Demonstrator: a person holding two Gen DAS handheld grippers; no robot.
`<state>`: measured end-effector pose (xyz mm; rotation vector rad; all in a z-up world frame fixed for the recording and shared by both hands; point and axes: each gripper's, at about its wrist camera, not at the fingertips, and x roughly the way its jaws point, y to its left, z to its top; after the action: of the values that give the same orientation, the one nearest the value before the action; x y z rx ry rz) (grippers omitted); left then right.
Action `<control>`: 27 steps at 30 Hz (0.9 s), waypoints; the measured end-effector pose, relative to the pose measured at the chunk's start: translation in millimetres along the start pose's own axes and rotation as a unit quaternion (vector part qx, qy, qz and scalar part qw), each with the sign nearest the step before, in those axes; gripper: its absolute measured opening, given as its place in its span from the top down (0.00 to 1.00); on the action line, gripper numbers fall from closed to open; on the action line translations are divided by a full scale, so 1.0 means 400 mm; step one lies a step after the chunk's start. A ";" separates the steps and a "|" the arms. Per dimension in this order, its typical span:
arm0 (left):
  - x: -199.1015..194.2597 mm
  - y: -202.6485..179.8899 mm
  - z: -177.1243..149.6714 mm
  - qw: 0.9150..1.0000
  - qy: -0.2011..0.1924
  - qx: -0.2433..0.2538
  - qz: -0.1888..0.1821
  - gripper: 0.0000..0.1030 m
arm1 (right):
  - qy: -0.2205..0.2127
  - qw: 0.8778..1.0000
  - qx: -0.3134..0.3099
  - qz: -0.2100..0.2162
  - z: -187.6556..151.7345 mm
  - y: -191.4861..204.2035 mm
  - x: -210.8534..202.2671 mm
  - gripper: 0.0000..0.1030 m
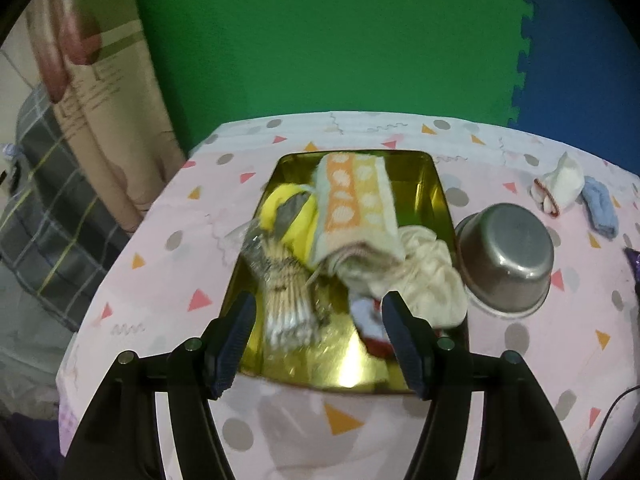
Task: Organize soft objects
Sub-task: 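Carry the striped towel into the gold tin and open the left tool, then carry the black-and-purple packet into the gold tin and open the right tool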
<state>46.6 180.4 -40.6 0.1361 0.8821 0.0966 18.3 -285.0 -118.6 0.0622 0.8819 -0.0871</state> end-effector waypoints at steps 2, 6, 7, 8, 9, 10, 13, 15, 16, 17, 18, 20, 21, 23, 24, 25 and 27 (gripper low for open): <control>-0.013 0.008 -0.020 1.000 -0.003 -0.011 -0.002 0.38 | 0.000 1.000 -0.001 0.000 0.001 -0.001 0.000 0.76; -0.024 0.028 -0.051 0.999 -0.003 -0.043 0.000 0.37 | 0.001 1.000 -0.005 -0.004 0.001 0.001 0.001 0.76; -0.025 0.034 -0.058 0.999 -0.003 -0.051 0.002 0.37 | 0.001 1.000 -0.006 -0.006 0.002 0.003 0.001 0.76; -0.025 0.041 -0.067 0.998 -0.003 -0.062 0.007 0.37 | 0.002 1.000 -0.007 -0.007 0.003 0.005 0.001 0.76; -0.023 0.048 -0.074 0.997 -0.002 -0.072 0.011 0.36 | 0.002 1.000 -0.008 -0.009 0.003 0.008 0.001 0.76; -0.020 0.056 -0.082 0.997 -0.001 -0.082 0.015 0.36 | 0.002 1.000 -0.010 -0.011 0.003 0.008 0.001 0.76; -0.012 0.078 -0.103 0.993 0.002 -0.110 0.030 0.36 | 0.002 1.000 -0.015 -0.017 0.002 0.015 0.001 0.76; -0.010 0.088 -0.111 0.991 0.001 -0.125 0.042 0.36 | 0.002 1.000 -0.017 -0.020 0.001 0.016 0.000 0.76; -0.010 0.091 -0.113 0.991 -0.003 -0.129 0.046 0.35 | 0.001 1.000 -0.014 -0.020 0.000 0.015 -0.001 0.76; -0.011 0.094 -0.116 0.990 -0.005 -0.134 0.049 0.34 | 0.001 1.000 -0.012 -0.020 -0.001 0.014 -0.001 0.76; -0.012 0.094 -0.118 0.990 -0.008 -0.134 0.051 0.33 | 0.002 1.000 -0.011 -0.020 0.000 0.014 -0.001 0.76; -0.016 0.092 -0.122 0.990 -0.015 -0.125 0.060 0.32 | 0.002 1.000 -0.009 -0.022 -0.001 0.015 -0.002 0.76; -0.016 0.091 -0.123 0.991 -0.016 -0.120 0.062 0.31 | 0.003 1.000 -0.008 -0.023 -0.001 0.015 -0.002 0.76; -0.012 0.094 -0.122 0.991 -0.016 -0.117 0.057 0.30 | 0.004 1.000 -0.005 -0.025 0.000 0.017 -0.004 0.77; -0.011 0.096 -0.121 0.991 -0.015 -0.118 0.055 0.30 | 0.005 1.000 -0.005 -0.026 0.003 0.018 -0.002 0.77; -0.011 0.099 -0.122 0.991 -0.015 -0.121 0.052 0.29 | 0.006 1.000 -0.003 -0.027 0.003 0.019 -0.003 0.77; -0.012 0.102 -0.122 0.991 -0.016 -0.125 0.048 0.28 | 0.007 1.000 -0.004 -0.027 0.004 0.023 -0.005 0.77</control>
<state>4.6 223.9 -60.9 -0.0540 0.8248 0.2931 19.3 -275.9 -115.9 0.0317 0.8979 -0.1340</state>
